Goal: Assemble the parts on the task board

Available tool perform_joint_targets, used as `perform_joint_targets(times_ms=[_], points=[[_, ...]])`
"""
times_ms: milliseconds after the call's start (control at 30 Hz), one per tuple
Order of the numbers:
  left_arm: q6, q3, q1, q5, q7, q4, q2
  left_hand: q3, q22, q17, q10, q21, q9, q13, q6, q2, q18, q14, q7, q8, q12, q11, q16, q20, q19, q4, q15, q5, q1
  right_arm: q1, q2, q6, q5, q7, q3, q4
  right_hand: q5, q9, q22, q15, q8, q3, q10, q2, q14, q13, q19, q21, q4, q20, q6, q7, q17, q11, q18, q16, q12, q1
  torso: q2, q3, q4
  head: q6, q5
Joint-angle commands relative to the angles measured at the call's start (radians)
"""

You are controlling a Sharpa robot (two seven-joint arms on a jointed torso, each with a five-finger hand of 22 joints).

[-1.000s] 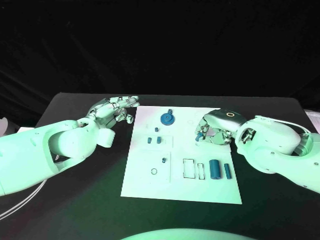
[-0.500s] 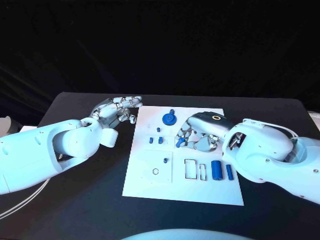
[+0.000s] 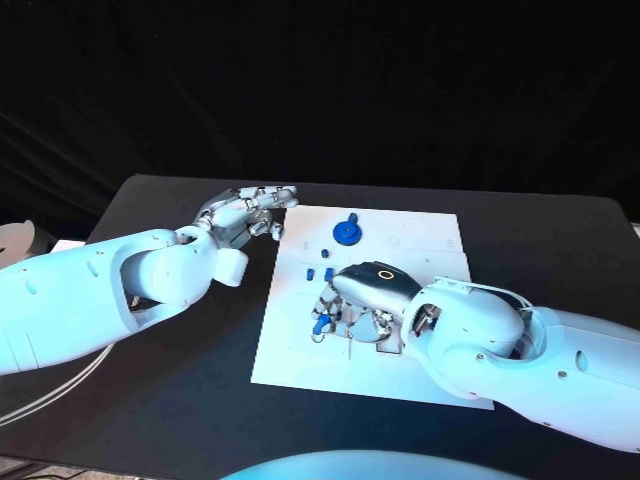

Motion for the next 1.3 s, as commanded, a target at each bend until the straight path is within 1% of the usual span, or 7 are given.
perform_joint_targets(times_ms=[33, 233, 333, 600, 1067, 1200, 1300], points=[[0.021, 0.0, 0.0, -0.004, 0.004, 0.0, 0.003, -0.005, -0.001, -0.001, -0.008, -0.004, 0.0, 0.001, -0.008, 0.011, 0.012, -0.007, 0.002, -0.001, 0.003, 0.002, -0.007, -0.001, -0.006, -0.001, 0.002, 0.005, 0.003, -0.006, 0.012, 0.019, -0.03, 0.03, -0.002, -0.018, 0.003, 0.001, -0.001, 0.007, 0.001, 0.005, -0.002, -0.005, 0.062, -0.001, 0.002, -0.003, 0.0, 0.009, 0.008, 0.014, 0.002, 0.007, 0.005, 0.004, -0.006, 0.005, 0.0, -0.0003, -0.0011, -0.004, 0.004], [0.022, 0.0, 0.0, -0.004, 0.004, 0.0, 0.003, -0.005, -0.001, -0.001, -0.008, -0.004, 0.0, 0.001, -0.008, 0.011, 0.012, -0.007, 0.002, -0.001, 0.003, 0.002, -0.007, -0.001, -0.006, -0.001, 0.002, 0.005, 0.003, -0.01, 0.028, 0.036, -0.032, 0.033, -0.007, -0.046, 0.003, 0.001, -0.001, 0.008, 0.001, 0.005, -0.002, -0.005, 0.062, -0.001, 0.002, -0.003, -0.001, 0.009, 0.008, 0.014, 0.002, 0.007, 0.004, 0.004, -0.006, 0.005, -0.001, 0.001, -0.0011, -0.005, 0.004], [0.022, 0.0, 0.0, -0.004, 0.004, -0.001, 0.003, -0.005, -0.001, -0.001, -0.008, -0.004, 0.0, 0.001, -0.008, 0.011, 0.012, -0.007, 0.002, -0.001, 0.003, 0.002, -0.007, -0.001, -0.006, -0.001, 0.002, 0.005, 0.003, -0.011, 0.035, 0.046, -0.033, 0.033, -0.009, -0.055, 0.003, 0.001, -0.001, 0.008, 0.001, 0.005, -0.002, -0.005, 0.062, -0.001, 0.002, -0.002, -0.001, 0.009, 0.008, 0.014, 0.003, 0.007, 0.004, 0.004, -0.006, 0.005, 0.0, 0.0025, -0.001, -0.007, 0.005], [0.022, 0.0, 0.0, -0.004, 0.004, 0.0, 0.002, -0.006, -0.001, -0.001, -0.01, -0.004, 0.0, 0.002, -0.009, 0.011, 0.012, -0.007, 0.002, -0.001, 0.005, 0.002, -0.006, 0.0, -0.007, -0.001, 0.003, 0.004, 0.003, -0.011, 0.045, 0.069, -0.058, 0.019, -0.012, -0.072, 0.003, 0.001, -0.001, 0.008, 0.001, 0.005, -0.002, -0.005, 0.062, -0.001, 0.002, -0.003, -0.001, 0.009, 0.008, 0.015, 0.003, 0.007, 0.004, 0.004, -0.006, 0.005, 0.0, 0.0017, -0.001, -0.009, 0.004], [0.022, 0.0, 0.0, -0.004, 0.004, 0.001, 0.0, -0.006, -0.001, -0.001, -0.01, -0.004, 0.0, 0.002, -0.009, 0.011, 0.012, -0.007, 0.002, -0.001, 0.005, 0.002, -0.006, 0.0, -0.007, -0.001, 0.003, 0.004, 0.003, -0.013, 0.063, 0.097, -0.106, -0.006, -0.021, -0.08, 0.002, 0.001, -0.003, 0.01, 0.0, 0.006, -0.001, -0.01, 0.062, -0.001, 0.001, -0.004, -0.002, 0.011, 0.008, 0.016, 0.002, 0.009, 0.005, 0.004, -0.007, 0.003, 0.0, 0.0015, -0.0009, -0.014, 0.006], [0.022, 0.0, 0.0, -0.004, 0.003, 0.002, -0.001, -0.006, -0.001, -0.001, -0.01, -0.004, 0.0, 0.002, -0.009, 0.011, 0.012, -0.007, 0.002, -0.001, 0.005, 0.002, -0.006, 0.0, -0.007, -0.001, 0.003, 0.004, 0.003, -0.013, 0.069, 0.096, -0.122, -0.021, -0.023, -0.08, 0.001, -0.003, -0.003, 0.015, -0.007, 0.0, -0.015, -0.031, 0.061, -0.003, 0.0, -0.005, 0.002, 0.015, -0.008, 0.022, 0.0, 0.015, 0.005, 0.004, -0.014, -0.013, -0.001, 0.001, -0.0007, -0.015, 0.006], [0.022, 0.0, 0.0, -0.004, 0.003, 0.002, -0.001, -0.006, -0.001, -0.001, -0.01, -0.004, 0.0, 0.002, -0.009, 0.011, 0.012, -0.007, 0.002, -0.001, 0.005, 0.002, -0.006, 0.0, -0.007, -0.001, 0.003, 0.004, 0.003, -0.013, 0.072, 0.083, -0.128, -0.027, -0.025, -0.082, 0.001, -0.017, -0.016, 0.033, -0.009, -0.023, -0.089, -0.072, 0.058, -0.006, -0.006, -0.016, 0.018, 0.027, -0.069, 0.039, -0.01, 0.036, 0.007, -0.003, -0.015, -0.048, -0.001, 0.0011, -0.0002, -0.014, 0.006]])
